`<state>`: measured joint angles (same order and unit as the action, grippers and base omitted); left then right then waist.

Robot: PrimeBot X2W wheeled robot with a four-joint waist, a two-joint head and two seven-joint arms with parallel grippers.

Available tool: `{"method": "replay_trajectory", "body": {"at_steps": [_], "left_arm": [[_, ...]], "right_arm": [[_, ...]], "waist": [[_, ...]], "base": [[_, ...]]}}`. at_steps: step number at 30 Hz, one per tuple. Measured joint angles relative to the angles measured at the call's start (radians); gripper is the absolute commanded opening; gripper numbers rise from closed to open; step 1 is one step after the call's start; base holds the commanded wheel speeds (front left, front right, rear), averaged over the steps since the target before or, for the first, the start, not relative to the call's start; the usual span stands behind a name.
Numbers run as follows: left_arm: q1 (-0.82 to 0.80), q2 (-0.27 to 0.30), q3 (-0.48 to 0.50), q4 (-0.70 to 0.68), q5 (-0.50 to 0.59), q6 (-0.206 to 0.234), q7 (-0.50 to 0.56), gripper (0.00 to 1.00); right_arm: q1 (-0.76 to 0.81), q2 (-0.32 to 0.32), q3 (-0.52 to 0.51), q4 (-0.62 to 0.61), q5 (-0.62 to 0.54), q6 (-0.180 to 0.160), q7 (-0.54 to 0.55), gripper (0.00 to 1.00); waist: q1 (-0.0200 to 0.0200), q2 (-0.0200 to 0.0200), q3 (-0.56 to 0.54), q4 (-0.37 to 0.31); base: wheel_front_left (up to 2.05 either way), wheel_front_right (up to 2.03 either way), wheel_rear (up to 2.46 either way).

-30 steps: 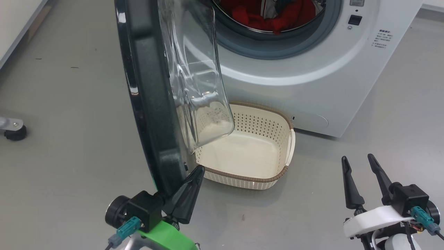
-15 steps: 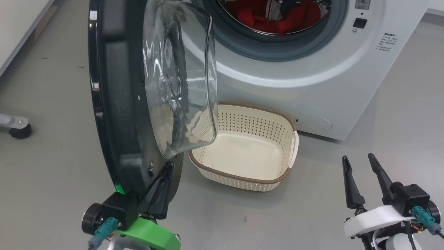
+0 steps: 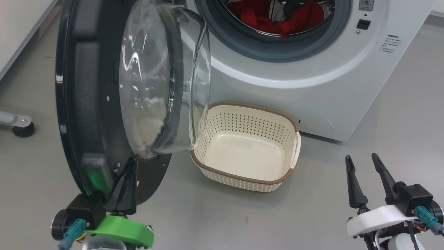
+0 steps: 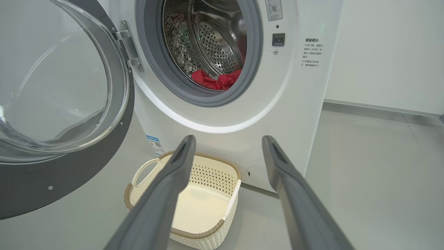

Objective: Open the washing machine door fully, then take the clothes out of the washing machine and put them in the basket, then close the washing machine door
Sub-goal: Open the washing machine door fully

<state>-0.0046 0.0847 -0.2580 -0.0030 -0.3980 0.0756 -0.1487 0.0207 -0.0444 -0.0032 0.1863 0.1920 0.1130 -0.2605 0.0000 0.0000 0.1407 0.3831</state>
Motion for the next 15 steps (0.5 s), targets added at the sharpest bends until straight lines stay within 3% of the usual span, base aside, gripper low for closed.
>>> {"method": "replay_trajectory", "body": {"at_steps": [15], "left_arm": [[-0.014,0.025,0.132,0.071,-0.017,0.017,-0.056,0.00]], "right_arm": [[-0.005,0.001,-0.008,-0.006,-0.005,0.000,0.000,1.00]], "waist": [[0.0000,0.0000,0.030,-0.006]], "base": [[0.00,0.00,0.00]]}}
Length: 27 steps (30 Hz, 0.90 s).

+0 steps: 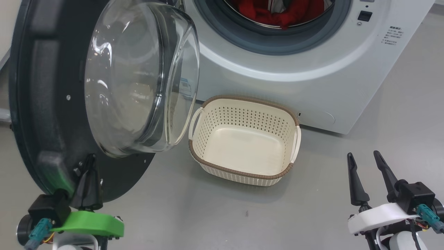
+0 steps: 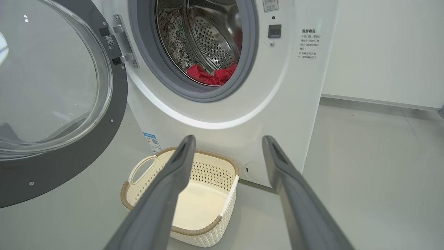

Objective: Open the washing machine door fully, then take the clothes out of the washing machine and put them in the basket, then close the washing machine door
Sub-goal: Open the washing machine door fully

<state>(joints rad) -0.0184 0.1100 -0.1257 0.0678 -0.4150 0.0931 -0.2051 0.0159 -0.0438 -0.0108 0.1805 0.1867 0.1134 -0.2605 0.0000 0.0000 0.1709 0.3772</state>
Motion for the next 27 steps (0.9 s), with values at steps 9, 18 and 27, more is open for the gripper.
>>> {"method": "replay_trajectory", "body": {"at_steps": [9,18,27], "left_arm": [[-0.046,0.000,0.077,0.025,-0.024,0.007,-0.025,0.00],[-0.085,0.001,0.152,0.054,-0.040,0.010,-0.035,0.00],[-0.127,0.000,0.240,0.091,-0.058,0.016,-0.044,0.00]], "right_arm": [[-0.011,0.000,-0.009,-0.009,-0.007,0.003,0.000,1.00],[-0.049,-0.002,-0.013,-0.019,-0.013,0.008,0.000,1.00],[-0.063,-0.011,-0.017,-0.020,-0.017,0.008,0.000,1.00]], "waist": [[0.0000,0.0000,0.036,-0.006],[0.0000,0.0000,0.078,-0.010],[0.0001,0.0000,0.111,-0.009]], "base": [[0.00,0.00,0.00],[0.00,0.00,0.00],[0.00,0.00,0.00]]}}
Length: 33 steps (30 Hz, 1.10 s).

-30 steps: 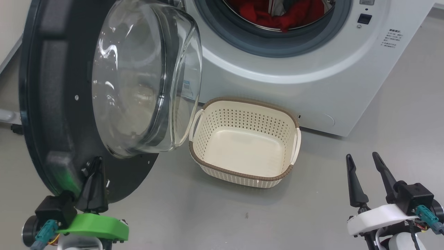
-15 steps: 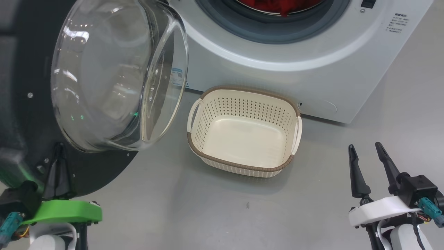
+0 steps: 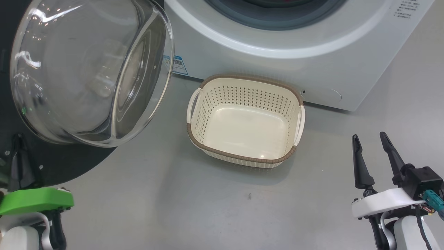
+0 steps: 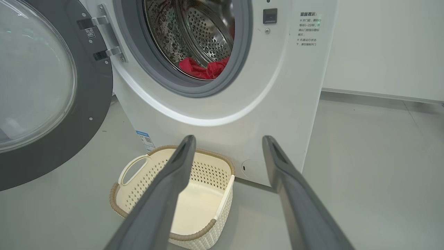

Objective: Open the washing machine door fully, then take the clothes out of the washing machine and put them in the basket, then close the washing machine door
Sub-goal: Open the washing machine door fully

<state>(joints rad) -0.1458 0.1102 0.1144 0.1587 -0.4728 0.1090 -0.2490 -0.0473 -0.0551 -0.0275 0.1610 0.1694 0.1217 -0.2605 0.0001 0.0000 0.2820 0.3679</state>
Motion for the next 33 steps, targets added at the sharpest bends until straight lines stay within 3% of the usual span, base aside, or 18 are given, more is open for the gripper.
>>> {"method": "replay_trajectory", "body": {"at_steps": [17,27,33], "left_arm": [[-0.015,-0.001,0.067,0.045,0.014,0.000,-0.003,0.00],[-0.007,-0.013,0.026,0.042,0.076,-0.001,-0.003,0.00],[0.041,-0.026,-0.026,-0.002,0.113,-0.035,-0.003,0.00]], "right_arm": [[-0.011,-0.001,0.001,0.013,-0.004,0.000,0.000,1.00],[-0.013,-0.001,0.011,0.031,-0.004,0.000,0.000,1.00],[-0.012,0.001,0.024,0.039,-0.004,0.000,0.000,1.00]], "waist": [[0.0000,0.0000,-0.006,-0.005],[0.0000,0.0000,-0.037,-0.018],[0.0000,0.0000,-0.067,-0.027]], "base": [[0.00,0.00,0.00],[0.00,0.00,0.00],[0.00,0.00,0.00]]}}
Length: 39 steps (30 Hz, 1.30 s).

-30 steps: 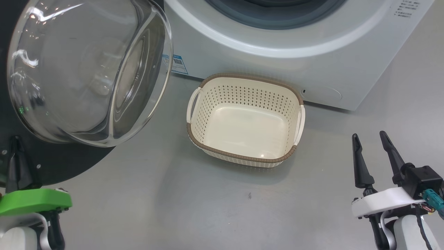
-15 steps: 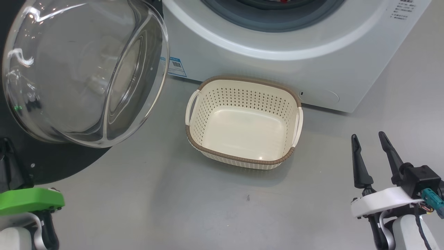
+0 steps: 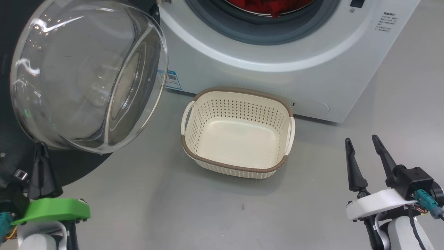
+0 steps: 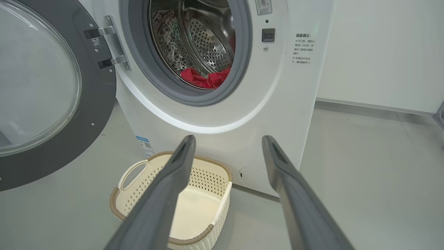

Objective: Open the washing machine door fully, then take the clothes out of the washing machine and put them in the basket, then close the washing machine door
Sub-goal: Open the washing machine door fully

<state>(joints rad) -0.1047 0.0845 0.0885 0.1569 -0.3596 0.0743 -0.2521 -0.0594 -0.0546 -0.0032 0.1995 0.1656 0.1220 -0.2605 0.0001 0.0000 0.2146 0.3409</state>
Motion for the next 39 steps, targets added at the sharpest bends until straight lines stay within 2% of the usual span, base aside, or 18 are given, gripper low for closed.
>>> {"method": "replay_trajectory", "body": {"at_steps": [16,17,19,20,23,24,39], "left_arm": [[0.102,-0.022,-0.159,-0.076,0.043,-0.073,0.000,0.00],[0.102,-0.023,-0.165,-0.086,0.045,-0.081,0.000,0.05],[0.104,-0.023,-0.174,-0.097,0.045,-0.082,0.000,0.36],[0.106,-0.023,-0.182,-0.097,0.045,-0.090,0.000,0.45],[0.121,-0.025,-0.200,-0.096,0.045,-0.099,0.000,0.95],[0.125,-0.025,-0.203,-0.096,0.045,-0.100,0.000,1.00],[0.154,-0.028,-0.235,-0.097,0.035,-0.110,0.004,1.00]], "right_arm": [[0.003,0.006,0.037,-0.002,0.001,0.000,0.000,1.00],[0.004,0.006,0.041,-0.002,0.001,0.000,0.000,1.00],[0.005,0.007,0.046,-0.002,0.005,0.000,0.000,1.00],[0.006,0.007,0.049,0.000,0.008,0.000,0.000,1.00],[0.006,0.007,0.054,0.001,0.010,0.000,0.000,1.00],[0.006,0.008,0.054,0.001,0.010,0.000,0.000,1.00],[0.016,0.010,0.076,0.011,0.024,0.000,0.000,1.00]], "waist": [[0.0000,0.0000,-0.042,-0.050],[0.0000,0.0000,-0.044,-0.055],[0.0000,0.0000,-0.048,-0.068],[0.0000,0.0000,-0.050,-0.074],[0.0000,0.0000,-0.054,-0.095],[0.0000,0.0000,-0.055,-0.103],[0.0000,0.0000,-0.082,-0.240]], "base": [[0.00,0.00,0.00],[0.00,0.00,0.00],[0.00,0.00,0.00],[0.00,0.00,0.00],[0.00,0.00,0.00],[0.00,0.00,0.00],[0.00,0.00,0.00]]}}
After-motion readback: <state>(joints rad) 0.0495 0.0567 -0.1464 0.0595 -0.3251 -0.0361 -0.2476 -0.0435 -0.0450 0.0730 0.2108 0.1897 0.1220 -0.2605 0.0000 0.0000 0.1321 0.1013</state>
